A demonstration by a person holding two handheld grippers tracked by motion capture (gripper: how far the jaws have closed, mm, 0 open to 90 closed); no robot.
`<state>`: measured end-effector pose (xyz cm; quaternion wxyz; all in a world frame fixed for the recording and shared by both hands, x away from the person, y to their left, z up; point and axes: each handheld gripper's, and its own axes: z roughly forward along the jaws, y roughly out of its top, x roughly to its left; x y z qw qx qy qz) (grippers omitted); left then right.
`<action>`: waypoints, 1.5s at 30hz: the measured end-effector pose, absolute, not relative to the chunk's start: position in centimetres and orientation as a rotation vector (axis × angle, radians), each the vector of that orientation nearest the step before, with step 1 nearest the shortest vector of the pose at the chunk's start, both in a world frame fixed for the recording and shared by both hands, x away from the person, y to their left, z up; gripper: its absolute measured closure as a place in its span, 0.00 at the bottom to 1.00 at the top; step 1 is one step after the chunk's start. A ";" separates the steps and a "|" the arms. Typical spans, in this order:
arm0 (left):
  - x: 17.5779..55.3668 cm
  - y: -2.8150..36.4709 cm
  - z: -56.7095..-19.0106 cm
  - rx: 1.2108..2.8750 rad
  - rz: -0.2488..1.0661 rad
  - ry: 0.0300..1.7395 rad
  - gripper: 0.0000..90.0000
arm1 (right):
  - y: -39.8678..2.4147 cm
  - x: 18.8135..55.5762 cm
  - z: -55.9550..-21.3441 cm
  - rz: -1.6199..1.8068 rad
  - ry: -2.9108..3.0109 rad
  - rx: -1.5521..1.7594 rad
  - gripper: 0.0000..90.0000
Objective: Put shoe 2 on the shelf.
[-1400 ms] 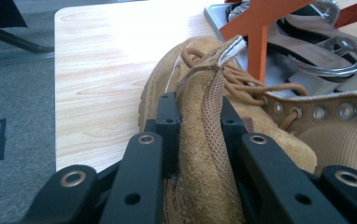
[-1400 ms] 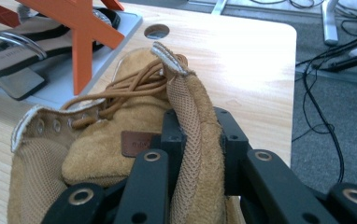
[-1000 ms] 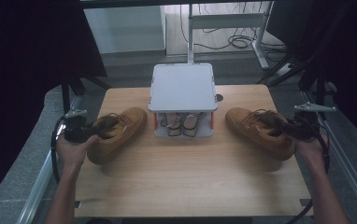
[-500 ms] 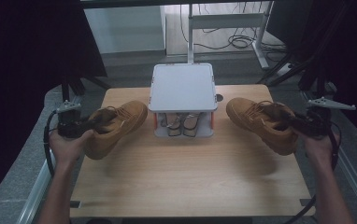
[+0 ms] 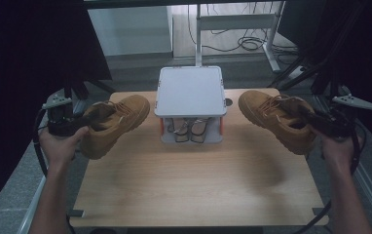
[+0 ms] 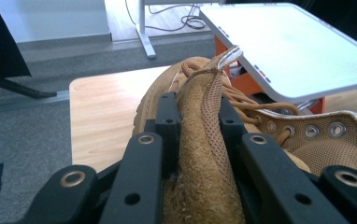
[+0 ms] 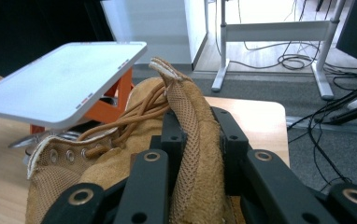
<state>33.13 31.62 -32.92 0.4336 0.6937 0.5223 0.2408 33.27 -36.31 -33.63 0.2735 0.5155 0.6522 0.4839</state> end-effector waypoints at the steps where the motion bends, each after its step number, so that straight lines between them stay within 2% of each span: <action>1: 33.2 31.7 -32.8 1.725 0.602 1.301 0.85 | -36.3 33.2 -33.4 1.303 1.752 1.384 0.85; 23: 34.0 31.7 -28.8 1.625 0.617 1.261 0.85 | -34.8 33.3 -29.5 1.420 1.642 1.335 0.85; 45: 36.8 27.8 -27.5 1.617 0.570 1.200 0.85 | -31.0 35.7 -28.0 1.496 1.631 1.314 0.85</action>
